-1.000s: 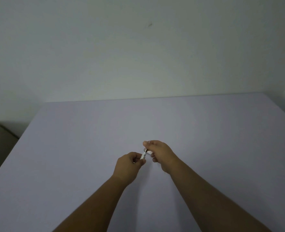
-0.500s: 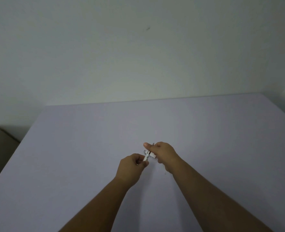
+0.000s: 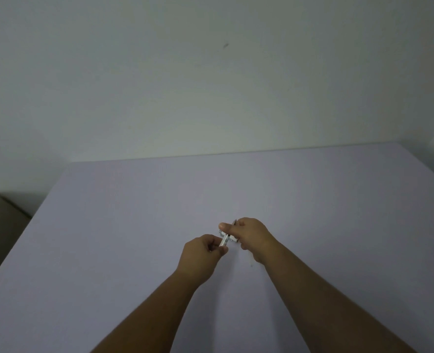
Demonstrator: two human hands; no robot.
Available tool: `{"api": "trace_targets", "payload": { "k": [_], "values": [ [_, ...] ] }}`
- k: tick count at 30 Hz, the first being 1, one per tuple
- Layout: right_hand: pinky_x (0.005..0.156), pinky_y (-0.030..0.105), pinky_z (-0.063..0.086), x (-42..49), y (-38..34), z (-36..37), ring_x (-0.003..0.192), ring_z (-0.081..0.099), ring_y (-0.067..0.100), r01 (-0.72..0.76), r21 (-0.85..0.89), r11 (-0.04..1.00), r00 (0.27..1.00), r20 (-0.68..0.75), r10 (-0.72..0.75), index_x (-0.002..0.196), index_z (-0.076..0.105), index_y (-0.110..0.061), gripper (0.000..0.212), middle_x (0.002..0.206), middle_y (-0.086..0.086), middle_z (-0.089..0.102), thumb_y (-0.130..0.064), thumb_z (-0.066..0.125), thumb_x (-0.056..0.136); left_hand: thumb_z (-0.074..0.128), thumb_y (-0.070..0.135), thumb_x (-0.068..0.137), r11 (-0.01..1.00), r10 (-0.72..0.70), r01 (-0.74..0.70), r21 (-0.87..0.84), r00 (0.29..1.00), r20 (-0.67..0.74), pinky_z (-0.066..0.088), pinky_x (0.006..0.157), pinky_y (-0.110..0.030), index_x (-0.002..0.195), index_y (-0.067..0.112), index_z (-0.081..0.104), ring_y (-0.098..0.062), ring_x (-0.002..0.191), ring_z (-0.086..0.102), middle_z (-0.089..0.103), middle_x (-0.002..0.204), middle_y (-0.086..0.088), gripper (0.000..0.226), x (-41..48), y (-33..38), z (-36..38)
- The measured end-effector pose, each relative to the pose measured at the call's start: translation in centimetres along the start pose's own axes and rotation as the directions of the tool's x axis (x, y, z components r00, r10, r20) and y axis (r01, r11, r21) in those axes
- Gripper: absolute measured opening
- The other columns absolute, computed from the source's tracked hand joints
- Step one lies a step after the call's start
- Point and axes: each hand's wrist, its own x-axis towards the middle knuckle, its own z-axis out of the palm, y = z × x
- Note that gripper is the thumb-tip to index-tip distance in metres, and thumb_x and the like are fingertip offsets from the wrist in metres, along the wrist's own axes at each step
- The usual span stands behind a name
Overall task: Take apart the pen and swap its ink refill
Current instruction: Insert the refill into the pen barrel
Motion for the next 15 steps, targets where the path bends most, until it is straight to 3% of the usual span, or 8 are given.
{"api": "trace_targets", "payload": {
  "k": [2, 5, 7, 9, 11, 13, 15],
  "values": [
    [0.058, 0.025, 0.038, 0.07, 0.01, 0.19, 0.059, 0.041, 0.013, -0.026, -0.01, 1.0, 0.999, -0.02, 0.026, 0.066, 0.053, -0.015, 0.038, 0.076, 0.006, 0.06, -0.048, 0.069, 0.078, 0.064, 0.026, 0.087, 1.0, -0.003, 0.003, -0.011, 1.0, 0.006, 0.045, 0.064, -0.026, 0.092, 0.016, 0.069, -0.012, 0.062, 0.051, 0.058, 0.069, 0.006, 0.011, -0.04, 0.03, 0.06],
    [0.068, 0.025, 0.044, -0.04, 0.09, -0.03, 0.073, 0.051, 0.012, 0.004, 0.156, 0.988, 0.997, 0.078, -0.016, 0.085, 0.068, -0.016, 0.016, 0.098, 0.008, 0.067, -0.032, 0.066, 0.085, 0.064, 0.025, 0.087, 1.0, -0.009, 0.008, -0.014, 1.0, -0.005, 0.044, 0.061, -0.023, 0.093, 0.017, 0.069, -0.012, 0.06, 0.051, 0.059, 0.069, 0.005, 0.011, 0.07, -0.08, -0.23],
    [0.065, 0.023, 0.044, -0.26, 0.1, -0.15, 0.072, 0.052, 0.013, 0.046, 0.129, 0.991, 0.996, 0.068, -0.055, 0.086, 0.068, -0.013, 0.013, 0.085, 0.004, 0.065, -0.025, 0.065, 0.087, 0.064, 0.025, 0.088, 1.0, 0.001, -0.001, 0.001, 1.0, -0.002, 0.042, 0.058, -0.02, 0.091, 0.018, 0.068, -0.01, 0.059, 0.051, 0.058, 0.068, 0.007, 0.008, 0.11, -0.05, -0.36],
    [0.059, 0.023, 0.041, -0.21, 0.09, 0.04, 0.063, 0.047, 0.014, 0.046, 0.031, 0.998, 0.999, 0.006, -0.047, 0.073, 0.06, -0.012, 0.027, 0.072, 0.001, 0.058, -0.035, 0.068, 0.083, 0.064, 0.025, 0.088, 1.0, 0.003, -0.003, 0.002, 1.0, 0.006, 0.043, 0.058, -0.021, 0.088, 0.02, 0.067, -0.01, 0.059, 0.051, 0.057, 0.067, 0.007, 0.006, 0.13, -0.01, -0.32],
    [0.061, 0.024, 0.042, -0.17, -0.05, 0.17, 0.065, 0.047, 0.014, 0.02, 0.015, 1.0, 1.0, 0.0, -0.02, 0.074, 0.058, -0.012, 0.033, 0.079, 0.002, 0.06, -0.043, 0.065, 0.083, 0.064, 0.024, 0.087, 1.0, -0.001, 0.001, -0.004, 1.0, 0.008, 0.043, 0.059, -0.022, 0.088, 0.02, 0.068, -0.01, 0.059, 0.051, 0.057, 0.066, 0.007, 0.006, 0.19, -0.04, -0.34],
    [0.065, 0.025, 0.045, -0.08, -0.07, 0.03, 0.072, 0.05, 0.013, 0.009, 0.143, 0.99, 0.998, 0.059, -0.017, 0.081, 0.064, -0.016, 0.018, 0.092, 0.004, 0.064, -0.033, 0.063, 0.087, 0.065, 0.024, 0.087, 1.0, -0.008, 0.008, -0.009, 1.0, 0.002, 0.044, 0.059, -0.023, 0.088, 0.018, 0.069, -0.011, 0.058, 0.051, 0.057, 0.067, 0.006, 0.007, 0.3, -0.12, -0.44],
    [0.065, 0.025, 0.045, -0.13, -0.05, -0.19, 0.071, 0.051, 0.013, 0.04, 0.151, 0.988, 0.997, 0.062, -0.05, 0.08, 0.067, -0.019, 0.011, 0.099, 0.011, 0.069, -0.025, 0.063, 0.088, 0.065, 0.024, 0.087, 1.0, -0.006, 0.006, -0.006, 1.0, 0.002, 0.044, 0.06, -0.024, 0.09, 0.017, 0.069, -0.012, 0.059, 0.051, 0.058, 0.068, 0.005, 0.009, 0.29, -0.08, -0.46]
  ]
}}
